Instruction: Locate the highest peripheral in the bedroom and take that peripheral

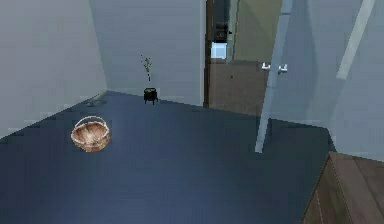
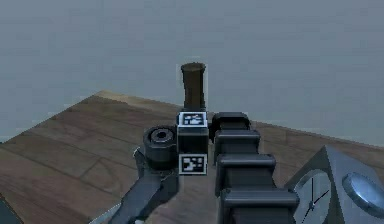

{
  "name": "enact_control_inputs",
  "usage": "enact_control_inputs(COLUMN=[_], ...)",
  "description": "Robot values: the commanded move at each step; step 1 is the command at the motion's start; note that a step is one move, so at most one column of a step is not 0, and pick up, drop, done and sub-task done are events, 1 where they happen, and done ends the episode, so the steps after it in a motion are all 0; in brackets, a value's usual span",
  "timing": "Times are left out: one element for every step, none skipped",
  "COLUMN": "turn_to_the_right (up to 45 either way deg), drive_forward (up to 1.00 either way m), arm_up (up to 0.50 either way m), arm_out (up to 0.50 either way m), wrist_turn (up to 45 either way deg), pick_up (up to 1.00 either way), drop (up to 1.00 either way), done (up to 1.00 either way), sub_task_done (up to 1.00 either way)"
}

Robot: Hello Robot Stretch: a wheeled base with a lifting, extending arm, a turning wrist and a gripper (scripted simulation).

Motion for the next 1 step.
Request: enact_control_inputs(turn_to_the_right=[0.0], drive_forward=[0.00], arm_up=[0.00], arm_out=[0.00], wrist_turn=[45.0], pick_up=[0.00], drop=[0.00], done=[0.00], sub_task_done=[0.00])
